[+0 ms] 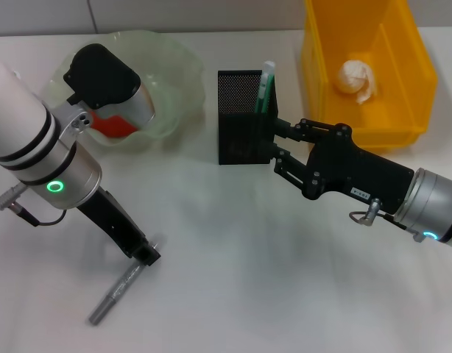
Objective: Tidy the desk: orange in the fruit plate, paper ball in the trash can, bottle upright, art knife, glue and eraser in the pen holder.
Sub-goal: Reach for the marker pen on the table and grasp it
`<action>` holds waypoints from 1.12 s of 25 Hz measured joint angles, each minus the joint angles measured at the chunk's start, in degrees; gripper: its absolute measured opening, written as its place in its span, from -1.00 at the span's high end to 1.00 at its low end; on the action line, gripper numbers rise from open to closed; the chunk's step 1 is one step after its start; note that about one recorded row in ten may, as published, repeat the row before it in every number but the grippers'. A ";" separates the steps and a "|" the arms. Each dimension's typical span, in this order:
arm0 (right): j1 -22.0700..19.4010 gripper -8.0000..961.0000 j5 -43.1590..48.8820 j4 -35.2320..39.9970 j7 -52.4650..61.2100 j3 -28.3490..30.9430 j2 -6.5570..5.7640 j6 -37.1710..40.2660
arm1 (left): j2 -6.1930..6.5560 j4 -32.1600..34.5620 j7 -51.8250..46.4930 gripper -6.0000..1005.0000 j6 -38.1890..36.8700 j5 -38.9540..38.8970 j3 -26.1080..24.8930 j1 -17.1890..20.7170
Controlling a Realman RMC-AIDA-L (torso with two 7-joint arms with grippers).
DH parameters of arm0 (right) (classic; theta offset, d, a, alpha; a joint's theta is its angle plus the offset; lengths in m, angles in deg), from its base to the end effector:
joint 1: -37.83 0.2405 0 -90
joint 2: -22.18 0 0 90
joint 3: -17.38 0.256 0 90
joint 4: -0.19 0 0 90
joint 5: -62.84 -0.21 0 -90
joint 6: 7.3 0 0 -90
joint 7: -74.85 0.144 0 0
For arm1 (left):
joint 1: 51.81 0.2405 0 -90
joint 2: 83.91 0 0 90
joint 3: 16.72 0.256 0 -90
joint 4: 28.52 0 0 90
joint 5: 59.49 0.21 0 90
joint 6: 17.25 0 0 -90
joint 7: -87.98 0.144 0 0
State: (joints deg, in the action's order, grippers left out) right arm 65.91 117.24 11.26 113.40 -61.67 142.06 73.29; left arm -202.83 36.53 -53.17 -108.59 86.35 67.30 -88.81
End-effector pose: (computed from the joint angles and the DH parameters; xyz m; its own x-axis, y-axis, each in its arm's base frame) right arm 0.2511 0.2991 -0.0709 0.6897 -0.0462 -0.7227 -0.3983 -0.8577 -0.3253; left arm -0.2027 0.3340 -0.0355 0.6941 0.6022 -0.3944 0.5424 -0.7977 -0.2634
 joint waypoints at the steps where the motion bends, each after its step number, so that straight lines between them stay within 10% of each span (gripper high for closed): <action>1: 0.02 0.26 0.00 0.00 0.02 -0.02 0.00 0.00 | -0.01 0.00 0.00 0.04 0.21 0.00 0.06 0.00; 28: 0.05 0.26 0.00 0.00 0.21 0.04 0.00 -0.08 | -0.18 -1.11 -0.68 0.12 2.31 1.58 3.87 -0.92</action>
State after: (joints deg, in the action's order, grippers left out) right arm 65.96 117.24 11.26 113.61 -61.63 142.06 73.21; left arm -203.01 35.41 -53.85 -106.28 87.93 71.17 -89.73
